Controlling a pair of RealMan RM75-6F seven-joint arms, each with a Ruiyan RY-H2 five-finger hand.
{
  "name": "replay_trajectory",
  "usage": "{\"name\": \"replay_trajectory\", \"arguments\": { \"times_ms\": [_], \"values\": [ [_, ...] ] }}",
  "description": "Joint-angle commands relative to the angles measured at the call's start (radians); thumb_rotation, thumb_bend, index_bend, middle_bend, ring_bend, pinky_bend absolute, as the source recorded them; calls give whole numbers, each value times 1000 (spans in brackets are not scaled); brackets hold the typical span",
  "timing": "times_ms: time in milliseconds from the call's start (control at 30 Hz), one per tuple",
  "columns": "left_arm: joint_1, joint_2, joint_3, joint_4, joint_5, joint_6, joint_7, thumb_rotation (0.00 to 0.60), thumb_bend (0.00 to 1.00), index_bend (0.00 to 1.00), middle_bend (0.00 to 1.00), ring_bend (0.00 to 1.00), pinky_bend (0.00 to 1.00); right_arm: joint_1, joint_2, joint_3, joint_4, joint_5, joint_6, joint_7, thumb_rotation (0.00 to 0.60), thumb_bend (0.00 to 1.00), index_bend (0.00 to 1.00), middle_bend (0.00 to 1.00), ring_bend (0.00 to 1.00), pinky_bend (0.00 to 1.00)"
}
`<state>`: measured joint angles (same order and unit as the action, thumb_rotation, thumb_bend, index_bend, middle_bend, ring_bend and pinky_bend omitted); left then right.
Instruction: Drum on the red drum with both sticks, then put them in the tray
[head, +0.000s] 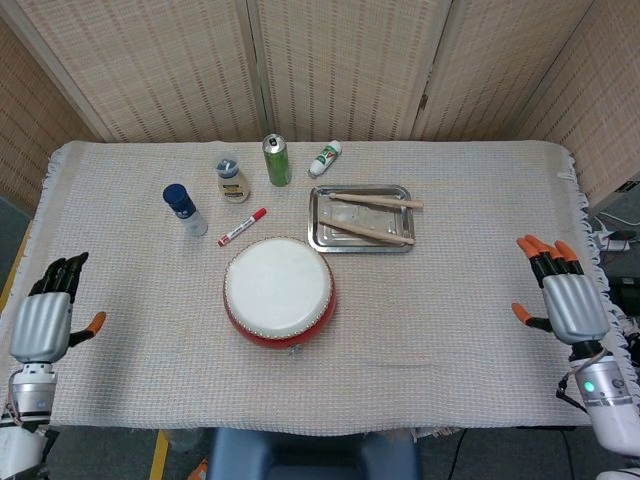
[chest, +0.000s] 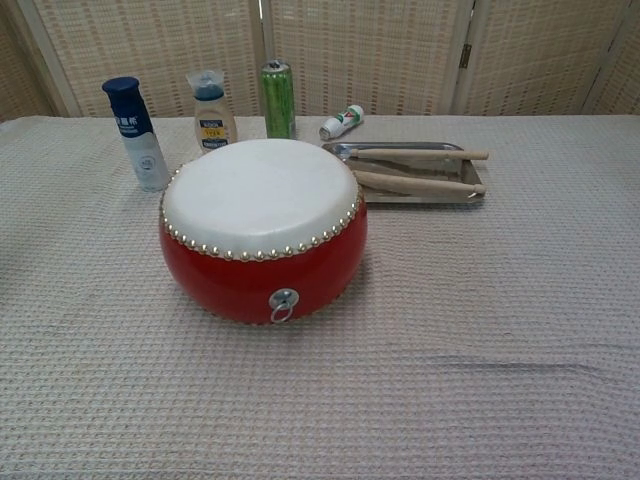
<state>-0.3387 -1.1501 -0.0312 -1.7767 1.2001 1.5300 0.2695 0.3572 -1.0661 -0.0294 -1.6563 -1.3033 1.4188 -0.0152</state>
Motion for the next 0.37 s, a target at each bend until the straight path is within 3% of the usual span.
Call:
{"name": "replay_trajectory", "arguments": {
  "times_ms": [33, 367],
  "values": [
    [55, -13, 39, -2, 49, 44, -8, 600, 295, 6, 105, 72, 235, -100, -8, -49, 33, -92, 101, 74, 600, 158, 0, 0, 0, 0],
    [149, -47, 69, 0, 136, 109, 3, 600, 295, 6, 105, 72, 215, -218, -31, -69, 46, -178, 202, 64, 600, 159, 0, 0, 0, 0]
  ]
}}
